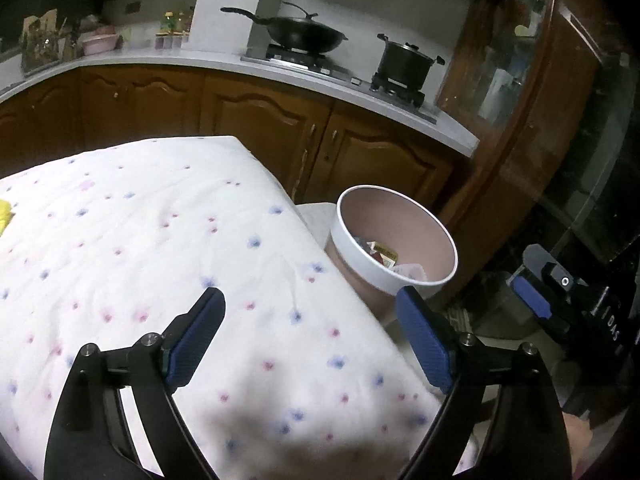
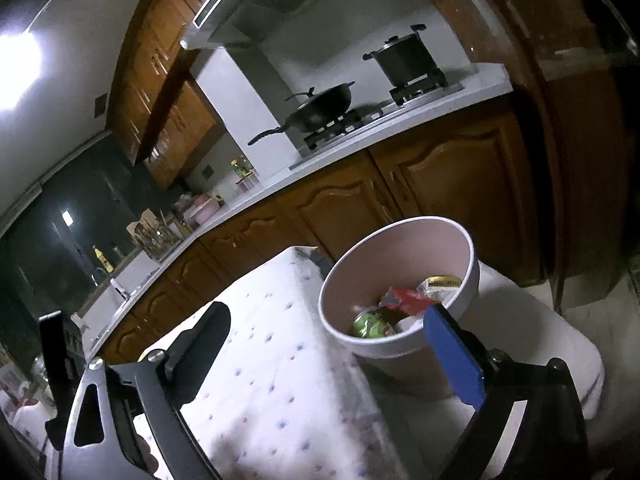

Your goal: Collect trash

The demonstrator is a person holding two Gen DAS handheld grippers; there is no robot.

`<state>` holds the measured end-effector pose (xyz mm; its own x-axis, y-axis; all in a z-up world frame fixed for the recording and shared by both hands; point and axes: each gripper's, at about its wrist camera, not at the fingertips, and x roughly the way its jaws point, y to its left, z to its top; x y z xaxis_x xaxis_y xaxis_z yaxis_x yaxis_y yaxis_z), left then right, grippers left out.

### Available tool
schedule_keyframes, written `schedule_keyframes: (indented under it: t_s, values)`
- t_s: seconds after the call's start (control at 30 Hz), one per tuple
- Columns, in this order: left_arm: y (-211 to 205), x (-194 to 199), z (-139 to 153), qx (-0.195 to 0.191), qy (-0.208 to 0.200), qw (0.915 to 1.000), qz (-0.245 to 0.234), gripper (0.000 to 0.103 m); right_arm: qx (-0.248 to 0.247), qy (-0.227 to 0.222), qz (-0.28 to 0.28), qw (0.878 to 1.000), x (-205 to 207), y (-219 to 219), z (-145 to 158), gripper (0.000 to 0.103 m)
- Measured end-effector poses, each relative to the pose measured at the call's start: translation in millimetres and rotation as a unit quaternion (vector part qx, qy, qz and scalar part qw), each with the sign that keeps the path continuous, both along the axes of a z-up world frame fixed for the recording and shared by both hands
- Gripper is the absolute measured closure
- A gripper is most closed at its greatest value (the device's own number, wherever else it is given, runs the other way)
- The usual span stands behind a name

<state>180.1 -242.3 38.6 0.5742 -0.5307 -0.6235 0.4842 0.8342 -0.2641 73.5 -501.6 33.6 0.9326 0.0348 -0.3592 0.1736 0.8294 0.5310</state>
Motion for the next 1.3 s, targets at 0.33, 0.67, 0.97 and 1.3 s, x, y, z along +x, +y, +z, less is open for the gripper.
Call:
schedule_keyframes:
  t_s: [0.33,0.67,0.97,1.3]
  values:
    - [53.1,-44.0,-5.8,-0.004,-0.031,0.9989,0.036,0.013,-0.067,0.004,-0.019,0.998,-34.2,63.0,-8.1,0.003]
    - [106.2,-108.7,11.3,-0.013,-0.144,0.9844,0.100,0.000,-0.185,-0.030,-0.061,0.980,-82.5,123.0,11.3,0.000]
    - [143.4,-144.6,12.0,0.013,-0.211,0.9633,0.166,0.000,-0.254,-0.127,-0.055,0.957,-115.3,173.3,40.4,0.000]
    - [150.2,-162.2,-28.9,0.053,-0.200,0.9628,0.174,0.000,-0.239,-0.060,-0.018,0.969,-103.6,187.1,-20.2,0.000]
